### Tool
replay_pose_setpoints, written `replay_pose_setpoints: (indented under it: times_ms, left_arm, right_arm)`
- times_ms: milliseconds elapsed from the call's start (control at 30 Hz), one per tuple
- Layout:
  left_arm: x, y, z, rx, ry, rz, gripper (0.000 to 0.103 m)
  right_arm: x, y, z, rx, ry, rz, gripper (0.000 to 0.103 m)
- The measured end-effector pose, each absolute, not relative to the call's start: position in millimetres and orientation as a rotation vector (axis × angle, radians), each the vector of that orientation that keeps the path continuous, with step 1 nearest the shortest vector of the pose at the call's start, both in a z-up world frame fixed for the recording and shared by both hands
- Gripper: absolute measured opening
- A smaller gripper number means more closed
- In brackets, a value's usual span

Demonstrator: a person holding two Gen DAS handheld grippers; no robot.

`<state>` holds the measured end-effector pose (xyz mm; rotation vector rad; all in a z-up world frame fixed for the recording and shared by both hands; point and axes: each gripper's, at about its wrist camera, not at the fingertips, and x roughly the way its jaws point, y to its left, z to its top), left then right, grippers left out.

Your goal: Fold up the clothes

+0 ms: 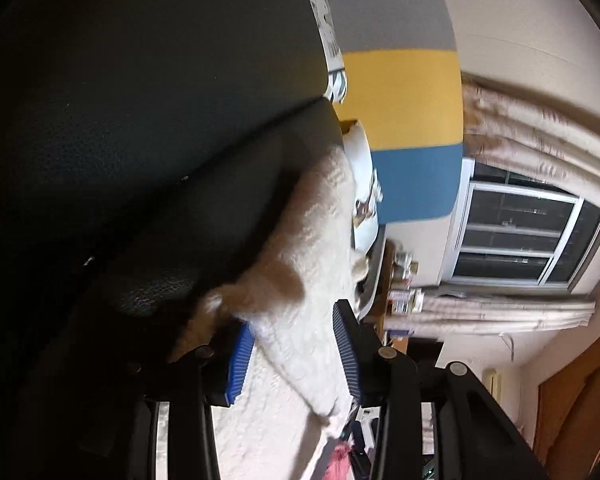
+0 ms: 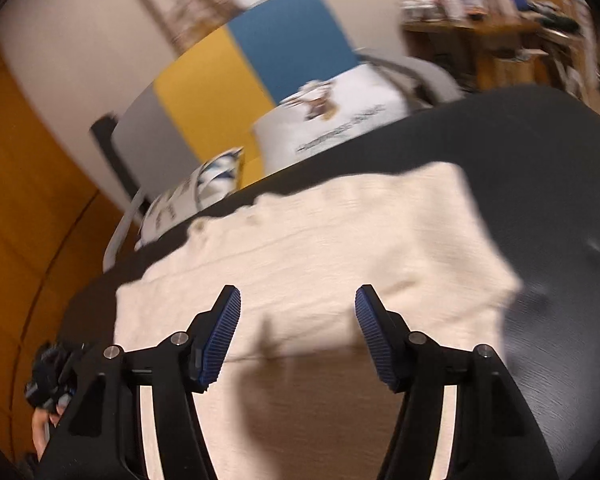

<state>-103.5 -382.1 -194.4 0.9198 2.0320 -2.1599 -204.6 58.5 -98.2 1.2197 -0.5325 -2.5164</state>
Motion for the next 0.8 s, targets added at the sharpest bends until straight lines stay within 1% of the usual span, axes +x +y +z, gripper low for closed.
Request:
replay_pose_setpoints:
  times_ms: [33, 67, 133, 167, 200, 233, 267, 300, 333, 367, 400, 467, 533, 600, 633, 667, 700, 800]
  left_arm:
    - [-103, -380, -190, 0.891, 1.982, -2.186, 0.032]
    - [-101, -377, -183, 0.857, 1.916, -2.233, 0.026]
    - [-99, -373, -172, 0.822, 1.798, -2.313, 0.025]
    - [-99, -371, -172, 0.838, 1.760, -2.329, 0.025]
    - [-101, -372, -176, 0.866, 1.761, -2.322, 0.025]
    - [-101, -375, -182, 0.876, 1.800, -2.304, 0.025]
    - [-100, -379, -187, 0.877, 1.847, -2.287, 0.022]
    - [-98, -382, -192, 0.877, 1.894, -2.268, 0.024]
    - [-97, -386, -198, 0.877, 1.941, -2.248, 0.027]
    - [-95, -391, -201, 0.870, 2.010, -2.215, 0.033]
    - [-94, -394, -202, 0.863, 2.054, -2.193, 0.035]
    - [-93, -400, -202, 0.853, 2.110, -2.164, 0.035]
    - [-99, -399, -201, 0.899, 2.070, -2.159, 0.036]
    - [-105, -396, -200, 0.929, 2.000, -2.157, 0.029]
    - [-104, -395, -196, 0.934, 1.925, -2.167, 0.026]
    - [-102, -395, -194, 0.924, 1.864, -2.170, 0.014]
    - [-98, -395, -193, 0.909, 1.817, -2.168, 0.011]
    - [-101, -392, -195, 0.933, 1.788, -2.187, 0.008]
  right_arm:
    - [-206, 49, -97, 1.224, -0.490, -2.509, 0.063]
    - [-208, 40, -95, 1.228, -0.447, -2.501, 0.063]
    - [-216, 30, -108, 1.310, -0.393, -2.511, 0.063]
    - [-217, 28, -115, 1.323, -0.370, -2.523, 0.063]
    - [-217, 27, -121, 1.311, -0.347, -2.540, 0.063]
    - [-213, 25, -123, 1.280, -0.298, -2.563, 0.063]
    - [-209, 21, -125, 1.245, -0.223, -2.585, 0.063]
    - [-206, 18, -126, 1.232, -0.183, -2.596, 0.063]
    - [-206, 17, -126, 1.228, -0.170, -2.600, 0.063]
    - [-205, 17, -126, 1.225, -0.156, -2.603, 0.063]
    - [-204, 18, -126, 1.219, -0.161, -2.601, 0.065]
    - [-204, 21, -126, 1.201, -0.191, -2.583, 0.069]
    - [-203, 22, -126, 1.193, -0.205, -2.568, 0.073]
    - [-203, 20, -126, 1.189, -0.194, -2.566, 0.075]
    - [-202, 19, -125, 1.187, -0.186, -2.565, 0.078]
    - [-201, 18, -125, 1.186, -0.179, -2.565, 0.078]
    - [-201, 16, -126, 1.187, -0.172, -2.567, 0.078]
    - [-202, 11, -127, 1.193, -0.150, -2.572, 0.079]
